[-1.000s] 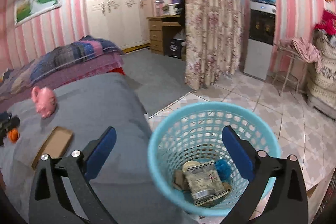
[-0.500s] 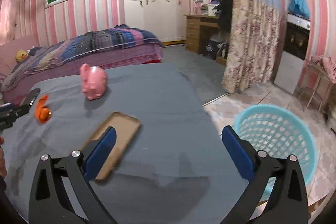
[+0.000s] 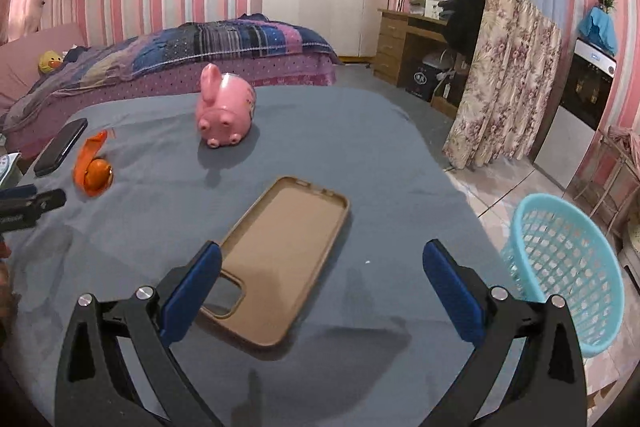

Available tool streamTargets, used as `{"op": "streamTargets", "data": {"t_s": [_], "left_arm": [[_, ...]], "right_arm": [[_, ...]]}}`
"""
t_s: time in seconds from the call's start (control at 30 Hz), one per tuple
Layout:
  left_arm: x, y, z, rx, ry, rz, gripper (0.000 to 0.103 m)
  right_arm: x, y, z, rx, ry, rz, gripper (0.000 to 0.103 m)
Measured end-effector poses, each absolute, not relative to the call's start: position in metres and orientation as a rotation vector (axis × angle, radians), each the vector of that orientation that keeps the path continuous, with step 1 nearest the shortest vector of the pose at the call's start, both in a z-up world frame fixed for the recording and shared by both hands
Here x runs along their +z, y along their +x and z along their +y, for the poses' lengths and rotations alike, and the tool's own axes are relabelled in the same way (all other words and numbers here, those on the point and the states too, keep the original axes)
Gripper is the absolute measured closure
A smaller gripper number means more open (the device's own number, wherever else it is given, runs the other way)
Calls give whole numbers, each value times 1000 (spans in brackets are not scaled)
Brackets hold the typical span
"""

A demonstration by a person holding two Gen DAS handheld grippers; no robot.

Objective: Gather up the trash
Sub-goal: 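Return both tools to the table, then grasp the orange plastic bag with the left tool while the right tool grasps the orange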

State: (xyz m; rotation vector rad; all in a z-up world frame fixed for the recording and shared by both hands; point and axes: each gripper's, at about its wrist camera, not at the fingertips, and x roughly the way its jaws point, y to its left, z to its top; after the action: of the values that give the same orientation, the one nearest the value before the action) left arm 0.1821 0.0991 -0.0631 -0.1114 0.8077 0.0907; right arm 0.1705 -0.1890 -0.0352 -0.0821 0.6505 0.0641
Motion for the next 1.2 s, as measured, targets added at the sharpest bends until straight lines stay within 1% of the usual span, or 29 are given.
{"op": "streamTargets", "data": {"t_s": [0.07, 0.13, 0.2, 0.27, 0.3, 0.33, 0.4, 0.43, 0.5, 0.57, 0.97, 1.2], "left_arm": [[-68, 196, 100, 76, -101, 830, 14], [-75, 211, 101, 65, -83, 858, 25], [-81, 223, 104, 47, -83, 889, 29], [-83, 228, 110, 29, -105, 880, 36], [-82, 229, 111, 17, -105, 872, 51], [-81, 231, 110, -3, -101, 871, 71], [-79, 231, 108, -42, -112, 876, 92], [-78, 230, 108, -46, -111, 874, 97], [-75, 225, 105, -41, -87, 859, 101], [-67, 217, 105, -38, -74, 838, 103], [3, 165, 129, -16, -50, 695, 103], [-6, 147, 169, 98, -19, 699, 103]], "right_arm": [[-38, 172, -188, 69, -76, 660, 5], [-41, 174, -187, 66, -81, 668, 5], [-44, 176, -185, 62, -86, 674, 5], [-47, 176, -185, 65, -79, 682, 5], [-48, 176, -186, 67, -73, 685, 5], [-48, 177, -186, 67, -71, 686, 5], [-50, 177, -186, 71, -67, 691, 5], [-50, 179, -185, 76, -70, 695, 5], [-49, 178, -182, 82, -80, 691, 5], [-47, 178, -177, 88, -97, 684, 5], [-42, 180, -142, 144, -134, 673, 5], [-42, 190, -94, 236, -132, 675, 5]]}}
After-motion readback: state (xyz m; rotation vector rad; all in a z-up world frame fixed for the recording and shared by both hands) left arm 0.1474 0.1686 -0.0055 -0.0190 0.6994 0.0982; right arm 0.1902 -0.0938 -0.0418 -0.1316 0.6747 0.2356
